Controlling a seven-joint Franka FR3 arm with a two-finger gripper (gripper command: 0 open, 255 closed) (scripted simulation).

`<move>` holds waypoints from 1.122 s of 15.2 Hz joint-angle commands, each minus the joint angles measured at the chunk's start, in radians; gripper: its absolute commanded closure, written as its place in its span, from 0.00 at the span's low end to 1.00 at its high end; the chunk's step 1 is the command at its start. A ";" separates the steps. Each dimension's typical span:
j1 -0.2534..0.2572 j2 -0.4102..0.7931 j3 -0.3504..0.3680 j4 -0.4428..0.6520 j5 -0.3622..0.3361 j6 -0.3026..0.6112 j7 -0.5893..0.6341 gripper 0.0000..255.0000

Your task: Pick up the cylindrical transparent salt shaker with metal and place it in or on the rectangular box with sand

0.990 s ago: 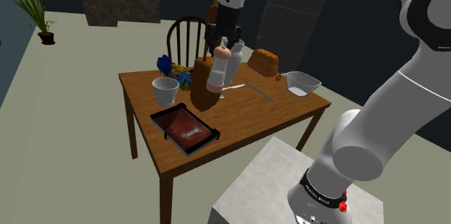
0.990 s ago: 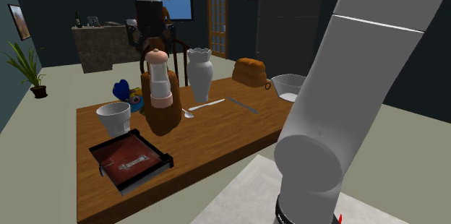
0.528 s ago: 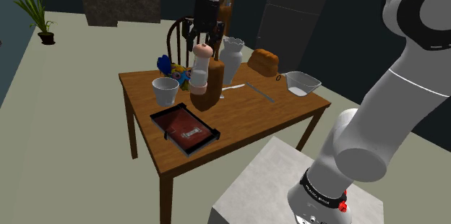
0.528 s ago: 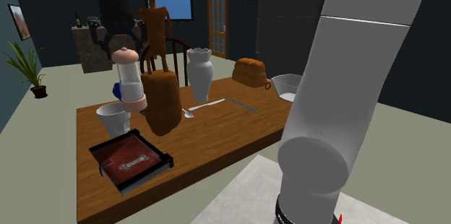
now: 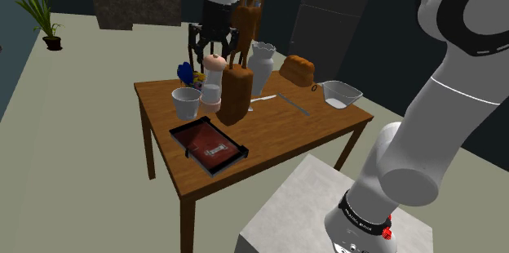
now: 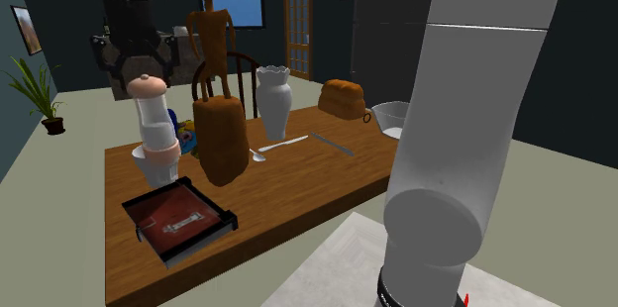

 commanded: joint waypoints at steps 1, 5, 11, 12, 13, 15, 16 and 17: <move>0.000 0.001 0.000 -0.026 0.000 0.027 0.001 1.00; 0.000 0.002 0.000 -0.079 -0.001 0.081 0.002 1.00; 0.000 0.009 0.000 -0.150 -0.002 0.160 0.005 1.00; 0.000 0.011 0.000 -0.162 -0.003 0.174 0.005 1.00; 0.000 0.014 0.000 -0.172 -0.003 0.187 0.006 1.00; 0.000 0.019 0.000 -0.194 -0.004 0.213 0.007 1.00; 0.000 0.022 0.000 -0.204 -0.004 0.226 0.008 1.00; 0.000 0.025 0.000 -0.214 -0.005 0.239 0.008 1.00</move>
